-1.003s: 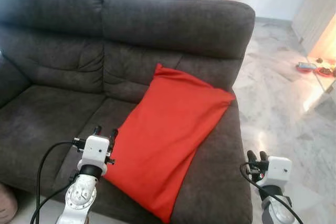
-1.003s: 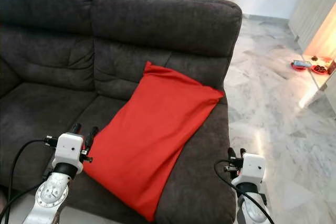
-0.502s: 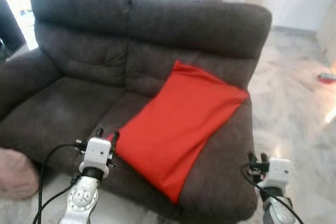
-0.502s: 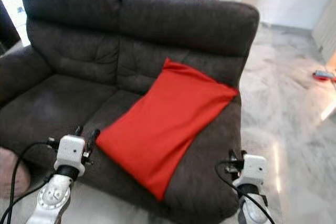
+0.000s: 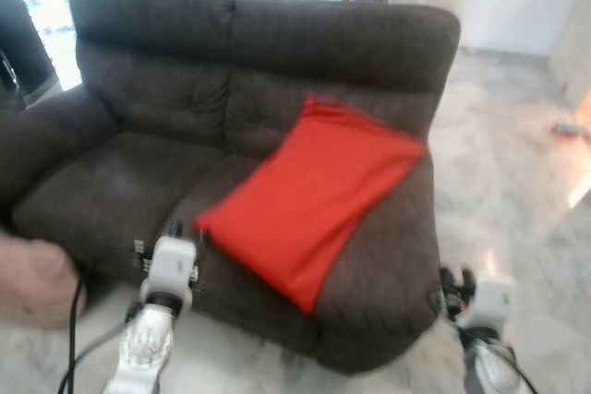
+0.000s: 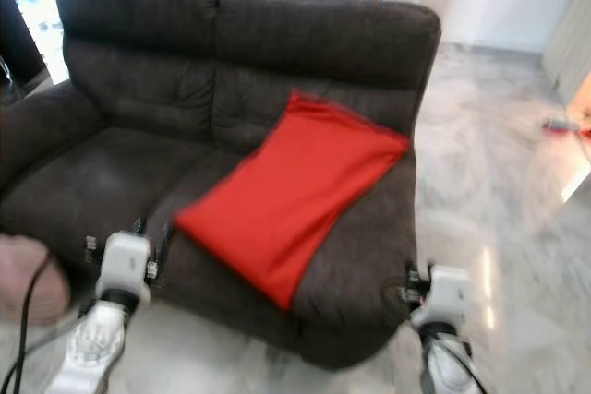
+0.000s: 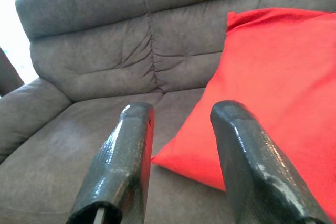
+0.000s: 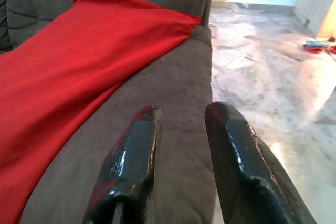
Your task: Move the pillow to the sofa from floor
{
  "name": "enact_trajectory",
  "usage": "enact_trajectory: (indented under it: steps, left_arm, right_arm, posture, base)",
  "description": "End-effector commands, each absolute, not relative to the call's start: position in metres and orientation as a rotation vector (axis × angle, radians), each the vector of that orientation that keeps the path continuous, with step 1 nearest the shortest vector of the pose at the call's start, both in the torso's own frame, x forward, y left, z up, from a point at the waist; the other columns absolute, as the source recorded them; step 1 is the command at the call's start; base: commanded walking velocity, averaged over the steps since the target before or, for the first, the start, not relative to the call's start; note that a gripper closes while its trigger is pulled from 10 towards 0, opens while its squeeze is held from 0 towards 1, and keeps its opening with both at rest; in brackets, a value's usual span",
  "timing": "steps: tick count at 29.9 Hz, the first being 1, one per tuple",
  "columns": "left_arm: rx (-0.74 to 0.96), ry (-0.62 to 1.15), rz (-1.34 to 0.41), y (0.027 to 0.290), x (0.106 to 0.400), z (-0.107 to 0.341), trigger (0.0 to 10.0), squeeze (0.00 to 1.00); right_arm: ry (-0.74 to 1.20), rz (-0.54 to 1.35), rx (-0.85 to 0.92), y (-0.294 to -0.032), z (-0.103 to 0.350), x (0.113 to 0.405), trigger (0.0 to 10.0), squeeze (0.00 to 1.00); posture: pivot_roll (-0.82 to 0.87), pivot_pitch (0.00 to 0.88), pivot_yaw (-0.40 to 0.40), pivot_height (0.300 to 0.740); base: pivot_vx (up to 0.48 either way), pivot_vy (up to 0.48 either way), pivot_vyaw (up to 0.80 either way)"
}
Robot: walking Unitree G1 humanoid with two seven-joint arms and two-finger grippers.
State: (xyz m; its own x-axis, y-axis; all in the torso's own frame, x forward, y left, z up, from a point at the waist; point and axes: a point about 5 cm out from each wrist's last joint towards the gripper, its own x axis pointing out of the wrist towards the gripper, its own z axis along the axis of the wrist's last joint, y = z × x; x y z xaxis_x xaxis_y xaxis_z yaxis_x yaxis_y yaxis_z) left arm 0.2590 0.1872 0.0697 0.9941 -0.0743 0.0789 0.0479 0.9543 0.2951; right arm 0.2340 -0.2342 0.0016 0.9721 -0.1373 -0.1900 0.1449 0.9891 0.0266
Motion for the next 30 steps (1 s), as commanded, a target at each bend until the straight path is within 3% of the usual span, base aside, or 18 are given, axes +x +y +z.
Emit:
enact_trajectory:
  steps: [1, 10, 17, 30]
  left_arm:
    - [0.312, -0.077, -0.062, 0.190, 0.260, 0.068, 10.0, 0.00]
    - [0.262, 0.091, 0.050, 0.218, 0.260, 0.040, 10.0, 0.00]
    - [0.229, 0.308, 0.108, 0.238, 0.247, 0.003, 10.0, 0.00]
    - [0.218, 0.655, 0.054, 0.231, 0.202, -0.055, 10.0, 0.00]
  right_arm:
    - [0.182, -0.156, 0.040, -0.237, 0.003, 0.234, 10.0, 0.00]
    - [0.243, -0.190, 0.040, -0.247, -0.006, 0.231, 10.0, 0.00]
    - [0.467, -0.286, 0.060, -0.261, -0.035, 0.207, 10.0, 0.00]
    - [0.837, -0.428, 0.151, -0.252, -0.083, 0.145, 10.0, 0.00]
  posture:
    - [0.11, 0.000, -0.048, 0.740]
    - [0.11, 0.000, -0.039, 0.740]
    - [0.11, 0.000, -0.038, 0.740]
    - [0.08, 0.000, -0.019, 0.740]
  base:
    - [-0.247, 0.000, 0.00]
    - [0.000, 0.000, 0.00]
    - [0.000, 0.000, 0.00]
    - [0.000, 0.000, 0.00]
